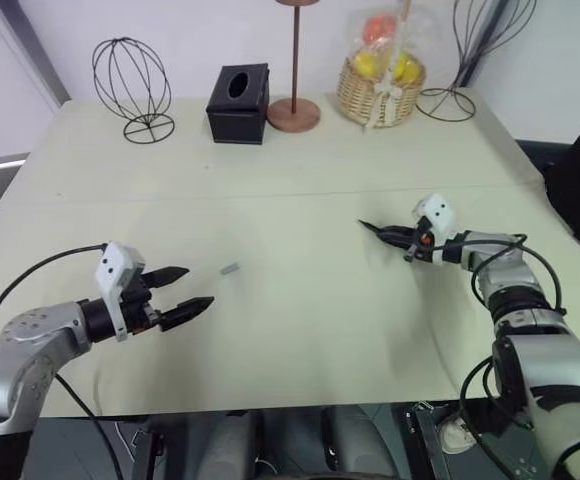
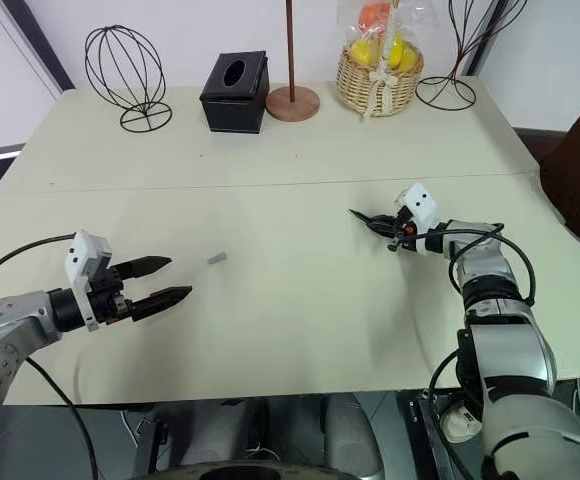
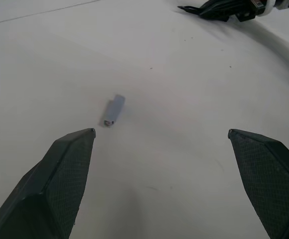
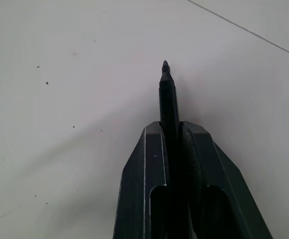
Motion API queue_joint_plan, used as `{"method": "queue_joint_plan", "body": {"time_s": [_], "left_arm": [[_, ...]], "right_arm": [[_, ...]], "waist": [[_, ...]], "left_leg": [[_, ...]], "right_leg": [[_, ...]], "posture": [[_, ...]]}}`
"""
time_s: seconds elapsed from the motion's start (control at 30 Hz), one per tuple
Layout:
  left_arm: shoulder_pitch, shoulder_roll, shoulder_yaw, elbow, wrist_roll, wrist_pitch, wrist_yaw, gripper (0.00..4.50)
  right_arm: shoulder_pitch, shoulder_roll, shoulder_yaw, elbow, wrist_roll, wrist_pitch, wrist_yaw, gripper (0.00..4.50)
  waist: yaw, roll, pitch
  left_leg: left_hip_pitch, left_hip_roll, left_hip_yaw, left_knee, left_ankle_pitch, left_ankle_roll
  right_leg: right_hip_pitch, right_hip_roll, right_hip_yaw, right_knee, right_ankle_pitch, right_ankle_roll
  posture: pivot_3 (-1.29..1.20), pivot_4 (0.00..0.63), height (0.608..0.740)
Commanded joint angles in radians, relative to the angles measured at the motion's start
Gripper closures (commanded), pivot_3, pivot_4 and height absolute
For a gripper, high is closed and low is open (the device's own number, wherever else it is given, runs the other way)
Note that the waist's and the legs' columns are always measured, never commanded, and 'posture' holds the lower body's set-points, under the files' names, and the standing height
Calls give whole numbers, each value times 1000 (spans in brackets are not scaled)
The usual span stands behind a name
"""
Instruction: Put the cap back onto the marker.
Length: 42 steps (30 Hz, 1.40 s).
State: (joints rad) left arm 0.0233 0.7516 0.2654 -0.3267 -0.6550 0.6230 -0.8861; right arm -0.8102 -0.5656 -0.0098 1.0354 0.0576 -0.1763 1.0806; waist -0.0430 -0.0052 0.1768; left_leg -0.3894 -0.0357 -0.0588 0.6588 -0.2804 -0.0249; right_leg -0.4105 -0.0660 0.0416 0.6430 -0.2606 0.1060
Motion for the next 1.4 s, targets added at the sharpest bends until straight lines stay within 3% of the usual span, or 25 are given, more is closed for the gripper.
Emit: {"method": "queue_joint_plan", "body": {"time_s": [0.03,0.27,0.6,1.1,1.4], "left_arm": [[-26,11,-2,13,20,-40,-20,0],[-48,29,-56,43,85,-114,-73,0],[-183,-93,-142,199,72,-155,-143,0],[-482,-279,-244,826,338,-619,-162,0],[-516,-272,-267,929,404,-717,-226,0]], "right_arm": [[41,-6,41,-246,3,56,53,4445],[172,-9,75,-748,40,333,14,4445],[340,22,20,-1245,224,796,-143,4445],[454,-50,-91,-1482,399,1035,-278,4445],[506,-109,-137,-1545,449,1066,-315,4445]], "waist": [[0,1,0],[3,1,1],[32,1,1],[31,-1,1],[30,-1,1]], "left_leg": [[0,0,0,0,0,0],[-1,0,0,-1,0,0],[-1,-2,0,-1,0,0],[-2,-3,0,0,0,0],[-2,-2,0,0,0,0]], "right_leg": [[0,0,0,0,0,0],[-3,0,0,1,0,0],[-2,-6,0,1,0,0],[-2,-5,-2,1,0,1],[-2,-1,-2,1,0,1]], "posture": [[0,150,740],[0,150,740],[0,150,740],[0,150,740],[0,150,740]]}}
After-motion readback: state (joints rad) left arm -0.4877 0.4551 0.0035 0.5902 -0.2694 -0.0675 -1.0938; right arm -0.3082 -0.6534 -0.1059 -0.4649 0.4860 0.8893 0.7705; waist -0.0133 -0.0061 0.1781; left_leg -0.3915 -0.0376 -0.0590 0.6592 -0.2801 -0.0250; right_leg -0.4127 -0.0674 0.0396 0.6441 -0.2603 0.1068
